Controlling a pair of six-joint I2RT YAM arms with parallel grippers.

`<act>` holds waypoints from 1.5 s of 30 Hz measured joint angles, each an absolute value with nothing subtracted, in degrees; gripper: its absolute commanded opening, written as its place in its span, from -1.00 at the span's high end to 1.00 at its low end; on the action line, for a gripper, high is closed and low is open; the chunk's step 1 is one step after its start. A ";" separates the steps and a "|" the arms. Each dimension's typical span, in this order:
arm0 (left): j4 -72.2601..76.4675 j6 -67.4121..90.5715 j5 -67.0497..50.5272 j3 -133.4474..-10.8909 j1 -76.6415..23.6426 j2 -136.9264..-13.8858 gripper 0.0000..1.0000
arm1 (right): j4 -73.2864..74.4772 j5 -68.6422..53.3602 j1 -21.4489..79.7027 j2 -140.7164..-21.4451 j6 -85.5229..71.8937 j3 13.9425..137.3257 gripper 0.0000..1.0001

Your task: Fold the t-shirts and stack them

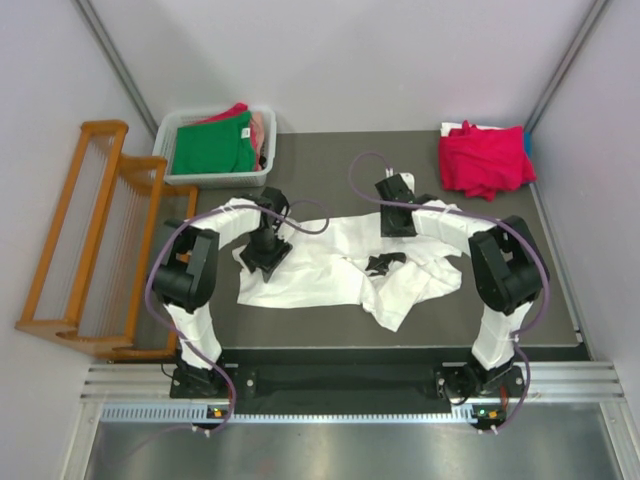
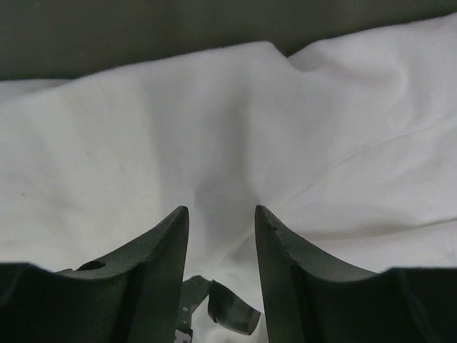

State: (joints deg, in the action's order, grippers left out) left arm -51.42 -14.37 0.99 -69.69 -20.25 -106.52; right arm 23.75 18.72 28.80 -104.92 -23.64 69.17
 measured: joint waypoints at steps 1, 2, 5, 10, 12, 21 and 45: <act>-52.10 -14.22 0.95 -70.57 -20.01 -107.24 -0.11 | 23.68 18.57 28.47 -105.14 -23.64 69.60 0.16; -52.66 -14.15 0.89 -71.20 -19.73 -107.74 -0.11 | 23.59 18.31 28.12 -105.36 -23.70 70.19 0.16; -54.17 -14.00 0.64 -74.11 -17.89 -109.86 -0.11 | 23.27 17.06 26.24 -106.26 -24.10 71.77 0.15; -53.76 -13.93 -0.16 -78.85 -13.10 -112.55 -0.11 | 23.16 15.66 22.90 -108.42 -24.27 72.82 0.16; -52.97 -13.76 -0.75 -80.58 -10.85 -113.82 -0.12 | 23.22 15.29 22.11 -109.06 -24.27 72.86 0.16; -51.37 -13.85 -0.34 -84.20 -8.25 -115.94 -0.12 | 23.29 14.59 21.56 -110.15 -24.27 73.63 0.16; -48.29 -14.94 -1.65 -87.81 -5.69 -114.34 -0.11 | 25.10 18.17 18.90 -108.22 -22.46 80.23 0.08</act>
State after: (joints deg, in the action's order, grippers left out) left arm -48.29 -14.94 -1.65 -87.81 -5.69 -114.34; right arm 25.10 18.17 18.90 -108.22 -22.46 80.23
